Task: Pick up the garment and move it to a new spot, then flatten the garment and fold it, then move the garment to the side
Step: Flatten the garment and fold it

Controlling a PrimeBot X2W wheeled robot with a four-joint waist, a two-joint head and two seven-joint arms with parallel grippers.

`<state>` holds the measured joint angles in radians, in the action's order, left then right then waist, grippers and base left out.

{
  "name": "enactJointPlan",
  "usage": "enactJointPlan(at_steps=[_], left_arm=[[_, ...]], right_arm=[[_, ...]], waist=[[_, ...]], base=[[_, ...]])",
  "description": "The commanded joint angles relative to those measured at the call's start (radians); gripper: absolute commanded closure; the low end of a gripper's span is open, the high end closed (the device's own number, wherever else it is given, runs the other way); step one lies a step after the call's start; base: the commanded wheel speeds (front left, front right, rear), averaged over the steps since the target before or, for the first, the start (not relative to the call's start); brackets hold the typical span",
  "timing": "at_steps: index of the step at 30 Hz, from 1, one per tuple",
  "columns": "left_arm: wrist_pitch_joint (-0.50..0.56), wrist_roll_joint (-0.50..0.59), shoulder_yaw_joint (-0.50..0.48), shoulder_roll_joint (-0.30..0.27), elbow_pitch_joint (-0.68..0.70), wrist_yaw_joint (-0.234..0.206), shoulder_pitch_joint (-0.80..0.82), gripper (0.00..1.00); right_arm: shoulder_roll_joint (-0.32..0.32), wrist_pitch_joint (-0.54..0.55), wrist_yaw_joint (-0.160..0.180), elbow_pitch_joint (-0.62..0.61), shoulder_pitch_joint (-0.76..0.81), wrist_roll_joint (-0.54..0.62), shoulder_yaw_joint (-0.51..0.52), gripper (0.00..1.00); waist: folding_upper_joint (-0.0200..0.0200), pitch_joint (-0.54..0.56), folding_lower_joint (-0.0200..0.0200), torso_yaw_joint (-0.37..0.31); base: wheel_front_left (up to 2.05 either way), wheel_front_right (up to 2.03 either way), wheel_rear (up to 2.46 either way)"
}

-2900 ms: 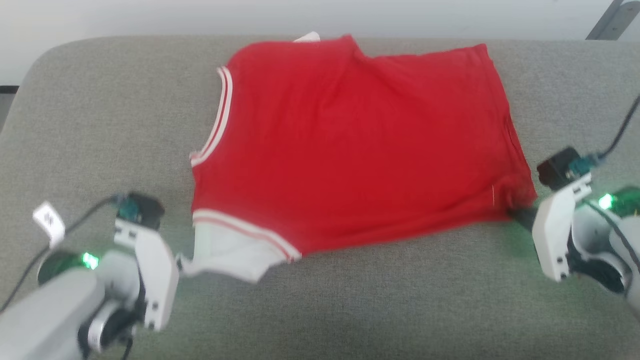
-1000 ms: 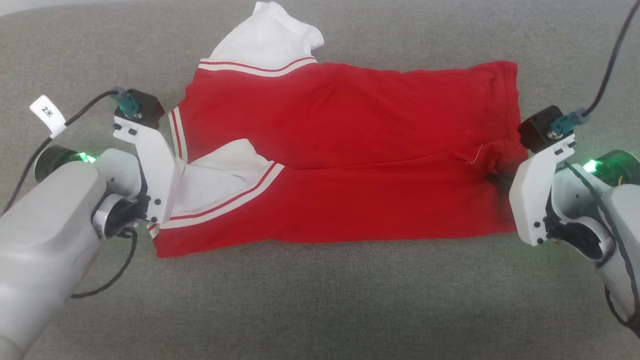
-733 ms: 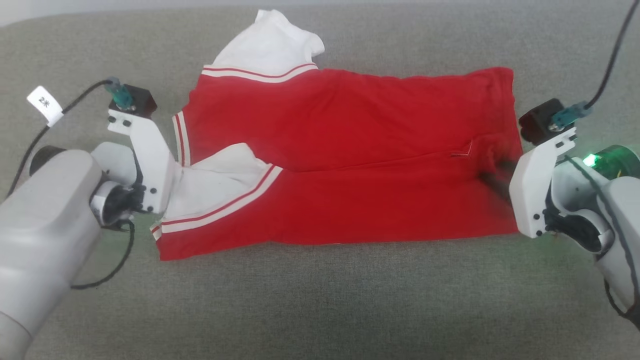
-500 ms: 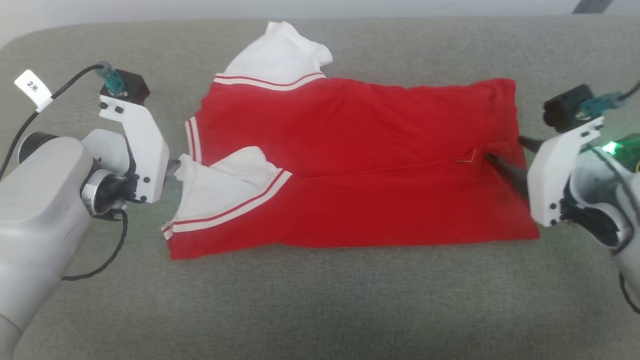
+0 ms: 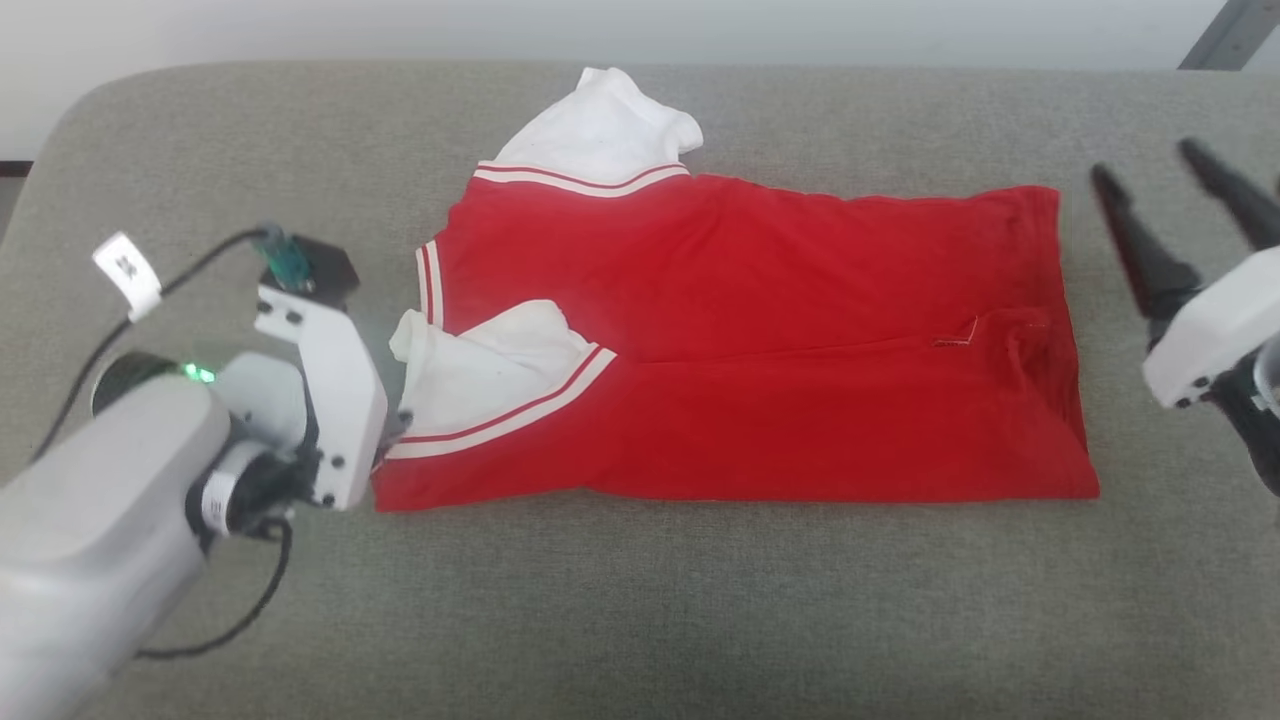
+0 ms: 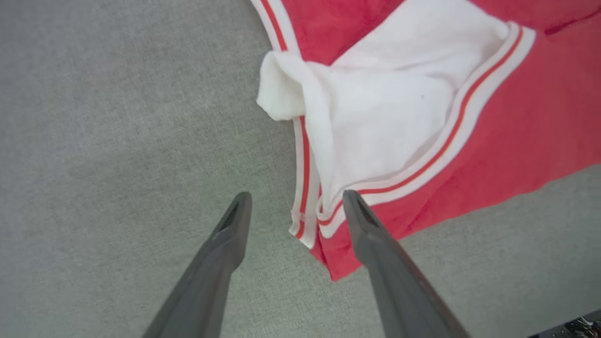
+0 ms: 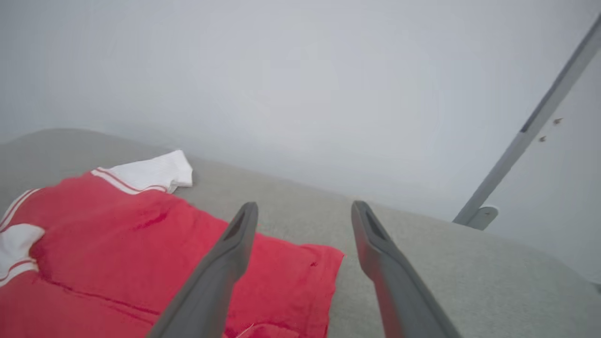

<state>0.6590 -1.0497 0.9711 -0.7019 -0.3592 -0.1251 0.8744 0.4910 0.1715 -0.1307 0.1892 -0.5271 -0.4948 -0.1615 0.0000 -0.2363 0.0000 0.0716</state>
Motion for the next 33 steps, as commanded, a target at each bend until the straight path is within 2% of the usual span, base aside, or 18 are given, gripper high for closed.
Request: enactJointPlan(at_steps=[1, 2, 7, 13, 18, 23, 24, 25, 33], left_arm=[[0.008, -0.010, -0.002, -0.023, 0.051, -0.032, -0.036, 0.00], [0.008, -0.010, -0.002, -0.023, 0.051, -0.032, -0.036, 0.00], [0.009, -0.022, -0.005, -0.061, 0.139, -0.089, -0.092, 0.00], [-0.012, -0.031, -0.009, -0.078, 0.137, -0.128, -0.141, 0.00], [-0.037, -0.042, -0.015, -0.059, 0.065, -0.138, -0.159, 0.00], [-0.023, -0.061, -0.008, -0.021, -0.020, -0.136, -0.172, 0.00], [-0.014, -0.066, -0.002, -0.013, -0.032, -0.131, -0.175, 0.87], [-0.012, -0.068, 0.002, -0.005, -0.039, -0.125, -0.176, 1.00], [-0.007, -0.074, 0.017, 0.046, -0.062, -0.093, -0.170, 1.00]], right_arm=[[-0.038, -0.026, 0.000, -0.049, 0.040, 0.066, 0.063, 0.00], [-0.038, -0.026, 0.000, -0.049, 0.040, 0.066, 0.063, 0.00], [-0.142, -0.047, 0.000, -0.168, 0.109, 0.174, 0.202, 0.00], [-0.232, -0.021, 0.000, -0.277, 0.182, 0.229, 0.267, 0.00], [-0.268, 0.005, 0.000, -0.313, 0.218, 0.239, 0.279, 0.00], [-0.272, 0.054, 0.000, -0.332, 0.241, 0.234, 0.275, 0.00], [-0.278, 0.073, 0.000, -0.329, 0.245, 0.220, 0.277, 0.00], [-0.275, 0.096, 0.000, -0.326, 0.253, 0.213, 0.271, 0.00], [-0.242, 0.338, 0.000, -0.270, 0.299, 0.122, 0.247, 0.00]], waist=[[0.0000, -0.003, 0.0000, -0.008], [0.0000, -0.003, 0.0000, -0.008], [0.0000, -0.015, 0.0000, -0.030], [0.0000, -0.045, 0.0000, -0.065], [0.0000, -0.067, 0.0000, -0.088], [0.0000, -0.081, 0.0000, -0.100], [0.0000, -0.082, 0.0000, -0.102], [0.0000, -0.083, 0.0000, -0.103], [0.0000, -0.087, 0.0000, -0.088]], base=[[0.00, 0.00, 0.00], [0.00, 0.00, 0.00], [0.00, 0.00, 0.00], [0.00, 0.00, 0.00], [0.00, 0.00, 0.00], [0.00, 0.00, 0.00], [0.00, 0.00, 0.00], [0.00, 0.00, 0.00], [0.00, 0.00, 0.00]])
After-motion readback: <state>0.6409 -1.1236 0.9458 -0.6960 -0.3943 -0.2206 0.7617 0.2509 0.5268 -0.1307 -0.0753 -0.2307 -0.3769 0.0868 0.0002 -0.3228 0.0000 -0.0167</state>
